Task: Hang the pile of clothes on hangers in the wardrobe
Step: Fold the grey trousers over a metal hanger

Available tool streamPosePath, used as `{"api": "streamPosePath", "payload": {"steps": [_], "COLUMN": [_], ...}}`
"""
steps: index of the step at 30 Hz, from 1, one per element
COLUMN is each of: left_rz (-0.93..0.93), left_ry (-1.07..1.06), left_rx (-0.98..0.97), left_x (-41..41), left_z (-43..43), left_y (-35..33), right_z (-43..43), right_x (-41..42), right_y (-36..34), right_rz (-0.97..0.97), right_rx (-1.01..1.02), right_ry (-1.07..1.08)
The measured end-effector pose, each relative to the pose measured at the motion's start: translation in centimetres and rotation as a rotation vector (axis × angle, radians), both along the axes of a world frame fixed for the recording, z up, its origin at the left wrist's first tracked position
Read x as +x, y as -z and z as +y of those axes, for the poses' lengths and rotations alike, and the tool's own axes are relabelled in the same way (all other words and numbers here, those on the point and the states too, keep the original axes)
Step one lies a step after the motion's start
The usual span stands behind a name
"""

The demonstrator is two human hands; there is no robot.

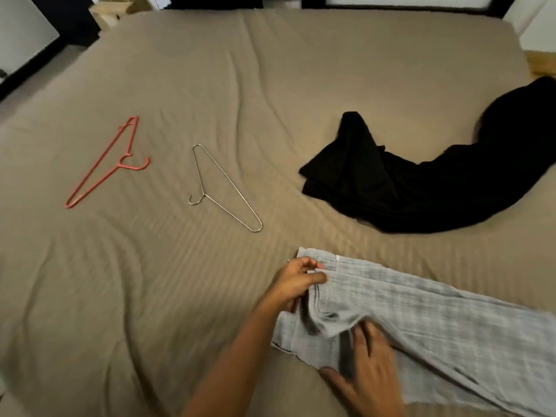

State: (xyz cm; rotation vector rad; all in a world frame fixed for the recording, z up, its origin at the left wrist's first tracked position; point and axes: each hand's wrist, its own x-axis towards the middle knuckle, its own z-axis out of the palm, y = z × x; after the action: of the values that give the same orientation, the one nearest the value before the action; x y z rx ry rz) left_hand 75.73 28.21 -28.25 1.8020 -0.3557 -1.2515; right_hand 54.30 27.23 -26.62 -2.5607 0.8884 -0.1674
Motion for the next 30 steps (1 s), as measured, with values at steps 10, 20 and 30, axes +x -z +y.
{"api": "streamPosePath", "payload": {"steps": [10,20,30], "left_rz": [-0.267,-0.031,0.01], "left_ry": [-0.425,-0.821,-0.701], "left_rx": [0.038,-0.05,-0.158], "left_x": [10.8,18.1,16.1], "left_z": [6.6,11.5,6.4], "left_y": [1.2,2.2,-2.0], "right_z": [-2.6,-1.8,2.5], "right_x": [18.2,35.7,28.6], "right_y": [-5.1,2.9,0.1], "right_rz": [-0.362,0.379,0.011], "right_rx": [0.106,-0.177,0.548], "right_ry": [-0.338,-0.169,-0.129]}}
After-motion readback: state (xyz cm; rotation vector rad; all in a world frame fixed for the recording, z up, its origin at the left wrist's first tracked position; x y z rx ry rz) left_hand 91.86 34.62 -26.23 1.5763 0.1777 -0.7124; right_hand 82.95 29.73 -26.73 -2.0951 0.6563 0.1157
